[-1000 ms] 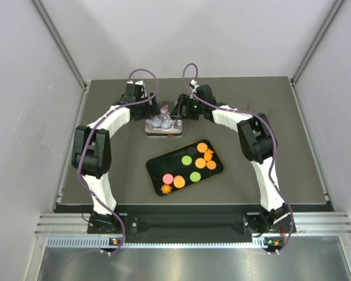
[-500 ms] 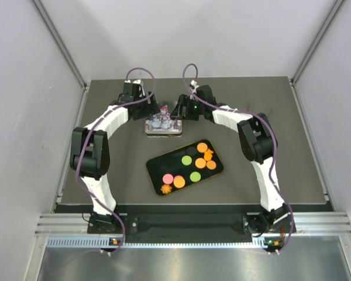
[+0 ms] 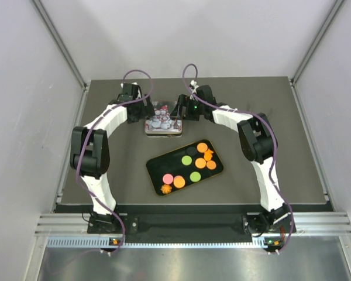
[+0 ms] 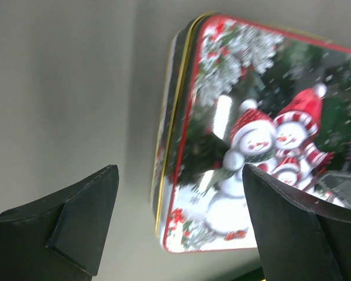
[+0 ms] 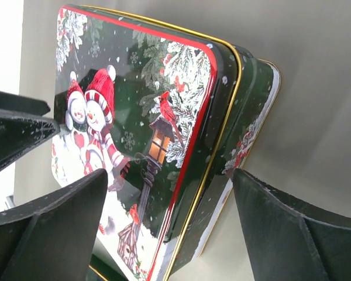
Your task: Pack the cookies
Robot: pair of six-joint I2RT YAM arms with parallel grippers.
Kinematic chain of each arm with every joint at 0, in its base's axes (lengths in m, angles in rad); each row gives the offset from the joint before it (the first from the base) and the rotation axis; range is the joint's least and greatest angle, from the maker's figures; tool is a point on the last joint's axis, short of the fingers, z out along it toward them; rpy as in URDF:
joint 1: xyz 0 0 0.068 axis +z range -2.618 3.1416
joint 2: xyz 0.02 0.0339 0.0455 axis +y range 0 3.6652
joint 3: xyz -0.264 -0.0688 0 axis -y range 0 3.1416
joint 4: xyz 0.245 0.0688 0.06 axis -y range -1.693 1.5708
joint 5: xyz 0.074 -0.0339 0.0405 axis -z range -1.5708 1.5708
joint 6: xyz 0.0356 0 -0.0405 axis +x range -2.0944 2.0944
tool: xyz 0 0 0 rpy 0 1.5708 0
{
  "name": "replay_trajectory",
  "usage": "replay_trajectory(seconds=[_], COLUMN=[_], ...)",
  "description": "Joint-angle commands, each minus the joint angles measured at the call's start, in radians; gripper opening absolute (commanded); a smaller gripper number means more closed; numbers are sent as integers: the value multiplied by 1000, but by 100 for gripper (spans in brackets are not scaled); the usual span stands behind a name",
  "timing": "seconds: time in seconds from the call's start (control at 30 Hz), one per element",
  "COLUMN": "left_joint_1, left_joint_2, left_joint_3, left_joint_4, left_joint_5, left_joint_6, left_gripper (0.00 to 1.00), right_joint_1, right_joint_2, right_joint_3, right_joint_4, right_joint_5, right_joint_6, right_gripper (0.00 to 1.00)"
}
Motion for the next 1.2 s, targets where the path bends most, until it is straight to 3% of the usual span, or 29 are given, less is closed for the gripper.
replay_trajectory(seconds=[0.0, 0.37, 0.53, 0.73, 1.17], left_joint_1=[4, 2, -2, -39, -68], left_joint_2=[-85, -347, -384, -356, -258], left_joint_3=[0, -305, -391, -417, -366], left_joint_4=[-61, 15, 66, 120, 180], left_joint_5=[-58, 63, 144, 172, 207], left_joint_6=[-25, -126, -157, -195, -287], left_gripper=[92, 93, 93, 93, 92], right_joint_1=[-2, -32, -60, -89, -86], right_joint_2=[-52, -82, -99, -49, 212], right_joint_3=[51, 16, -3, 42, 405], right_joint_4=[19, 63, 132, 214, 240], right_joint_5=[-8, 15, 6, -26, -109], right_joint_6=[-26, -70, -118, -145, -106], right_gripper=[88, 97, 100, 100, 100])
